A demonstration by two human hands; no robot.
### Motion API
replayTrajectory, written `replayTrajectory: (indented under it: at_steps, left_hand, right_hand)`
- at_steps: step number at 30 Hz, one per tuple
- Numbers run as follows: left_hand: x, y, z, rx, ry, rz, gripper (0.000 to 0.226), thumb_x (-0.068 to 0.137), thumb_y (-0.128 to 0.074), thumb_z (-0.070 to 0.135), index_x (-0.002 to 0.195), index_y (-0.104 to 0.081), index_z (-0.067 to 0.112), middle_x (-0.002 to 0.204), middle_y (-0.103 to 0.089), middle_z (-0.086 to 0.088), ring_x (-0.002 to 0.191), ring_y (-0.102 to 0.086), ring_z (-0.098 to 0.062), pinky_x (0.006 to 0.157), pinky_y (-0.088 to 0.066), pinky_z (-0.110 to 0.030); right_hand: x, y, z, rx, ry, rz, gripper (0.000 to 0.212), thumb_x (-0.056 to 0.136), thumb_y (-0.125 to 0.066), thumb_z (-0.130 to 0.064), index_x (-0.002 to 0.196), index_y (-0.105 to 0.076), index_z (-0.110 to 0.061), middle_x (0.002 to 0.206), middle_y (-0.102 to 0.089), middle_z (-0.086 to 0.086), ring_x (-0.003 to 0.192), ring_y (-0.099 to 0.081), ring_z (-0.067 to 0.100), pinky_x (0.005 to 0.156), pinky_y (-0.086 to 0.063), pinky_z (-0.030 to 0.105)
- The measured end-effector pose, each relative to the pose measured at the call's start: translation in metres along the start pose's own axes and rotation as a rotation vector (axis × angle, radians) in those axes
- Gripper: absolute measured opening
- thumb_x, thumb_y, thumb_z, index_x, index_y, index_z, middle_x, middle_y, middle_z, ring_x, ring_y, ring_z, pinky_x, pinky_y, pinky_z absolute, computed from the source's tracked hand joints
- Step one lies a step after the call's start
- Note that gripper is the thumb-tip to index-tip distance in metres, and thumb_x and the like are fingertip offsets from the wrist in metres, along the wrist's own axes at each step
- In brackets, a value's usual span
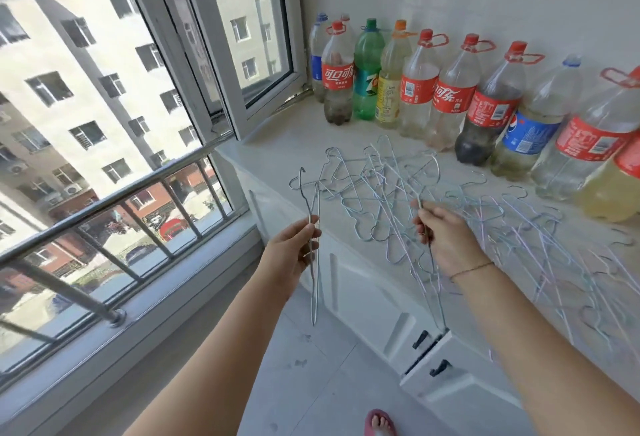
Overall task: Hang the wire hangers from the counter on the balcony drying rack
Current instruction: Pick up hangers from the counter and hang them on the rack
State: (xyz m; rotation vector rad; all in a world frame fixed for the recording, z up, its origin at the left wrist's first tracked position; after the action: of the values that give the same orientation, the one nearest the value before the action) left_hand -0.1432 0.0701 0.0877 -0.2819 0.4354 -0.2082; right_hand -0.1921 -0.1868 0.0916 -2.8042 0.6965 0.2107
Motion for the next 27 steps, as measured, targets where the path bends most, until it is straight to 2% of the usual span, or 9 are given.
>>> replayTrajectory:
  at_steps: [2,7,11,13,16,20,24,27]
  left_hand:
    - [-0.021,0.012,0.005,-0.012,-0.013,0.037,0.019,0.093,-0.053,0.01,0.103,-0.068,0.015,0.079,-0.061,0.001,0.067,-0.052,-0.011,0.052,-0.043,-0.014]
    - [-0.071,0.054,0.018,-0.101,-0.091,0.159,0.019,0.092,-0.055,0.01,0.104,-0.069,0.014,0.082,-0.063,-0.001,0.072,-0.053,-0.013,0.065,-0.041,-0.021]
    - [-0.126,0.095,0.022,-0.198,-0.17,0.295,0.021,0.093,-0.053,0.008,0.109,-0.067,0.01,0.072,-0.065,0.001,0.069,-0.052,-0.012,0.062,-0.043,-0.02]
    - [-0.161,0.12,0.018,-0.237,-0.204,0.353,0.023,0.092,-0.054,0.007,0.11,-0.068,0.01,0.075,-0.064,-0.001,0.069,-0.051,-0.013,0.063,-0.041,-0.02]
    - [-0.226,0.163,0.012,-0.26,-0.247,0.481,0.021,0.093,-0.054,0.009,0.108,-0.067,0.015,0.079,-0.064,0.0,0.069,-0.054,-0.011,0.061,-0.042,-0.019]
    - [-0.328,0.218,0.005,-0.349,-0.343,0.652,0.022,0.091,-0.053,0.004,0.108,-0.064,0.012,0.071,-0.062,0.001,0.057,-0.055,-0.008,0.052,-0.044,-0.016]
    - [-0.447,0.28,-0.013,-0.423,-0.466,0.846,0.027,0.088,-0.056,-0.001,0.109,-0.064,0.014,0.072,-0.059,-0.001,0.055,-0.053,-0.008,0.053,-0.042,-0.016]
    - [-0.534,0.325,-0.028,-0.459,-0.548,0.958,0.026,0.087,-0.055,-0.004,0.1,-0.065,0.017,0.075,-0.057,-0.002,0.052,-0.055,-0.007,0.058,-0.039,-0.02]
  right_hand:
    - [-0.021,-0.03,-0.003,0.008,-0.019,-0.109,0.026,0.094,-0.042,0.0,0.109,-0.062,-0.005,0.071,-0.051,0.002,0.059,-0.047,0.007,0.047,-0.039,0.012]
    - [-0.073,-0.108,-0.001,0.002,-0.116,-0.374,0.024,0.095,-0.045,-0.005,0.099,-0.066,-0.014,0.071,-0.055,0.003,0.054,-0.049,0.007,0.047,-0.042,0.014]
    - [-0.115,-0.164,0.008,-0.032,-0.173,-0.592,0.025,0.096,-0.043,-0.006,0.108,-0.065,-0.009,0.067,-0.054,0.003,0.052,-0.047,0.009,0.046,-0.04,0.016]
    - [-0.141,-0.193,0.014,-0.034,-0.202,-0.697,0.026,0.096,-0.042,-0.006,0.11,-0.064,-0.008,0.067,-0.052,0.003,0.052,-0.046,0.009,0.045,-0.039,0.017]
    - [-0.19,-0.238,0.024,-0.037,-0.228,-0.843,0.027,0.095,-0.041,-0.005,0.113,-0.062,-0.005,0.067,-0.046,0.005,0.052,-0.043,0.01,0.043,-0.036,0.016]
    - [-0.264,-0.295,0.044,-0.08,-0.262,-1.016,0.029,0.094,-0.044,-0.004,0.118,-0.06,-0.003,0.063,-0.04,0.003,0.051,-0.039,0.009,0.045,-0.033,0.017]
    - [-0.373,-0.357,0.064,-0.147,-0.283,-1.261,0.03,0.092,-0.048,-0.004,0.118,-0.061,-0.011,0.059,-0.042,-0.004,0.056,-0.032,0.01,0.054,-0.029,0.02]
    - [-0.46,-0.399,0.081,-0.17,-0.303,-1.395,0.032,0.09,-0.052,-0.002,0.117,-0.06,-0.015,0.065,-0.041,-0.002,0.053,-0.036,0.008,0.049,-0.033,0.016]
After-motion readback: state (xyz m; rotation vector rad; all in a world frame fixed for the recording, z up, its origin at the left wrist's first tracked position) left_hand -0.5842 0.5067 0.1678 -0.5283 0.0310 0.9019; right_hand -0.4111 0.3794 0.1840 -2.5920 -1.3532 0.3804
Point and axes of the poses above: each hand's wrist, its own x-axis towards the middle knuckle, its own y-axis out of the back of the hand, z = x × y, the point moved 7 cm from there along x, towards the middle knuckle
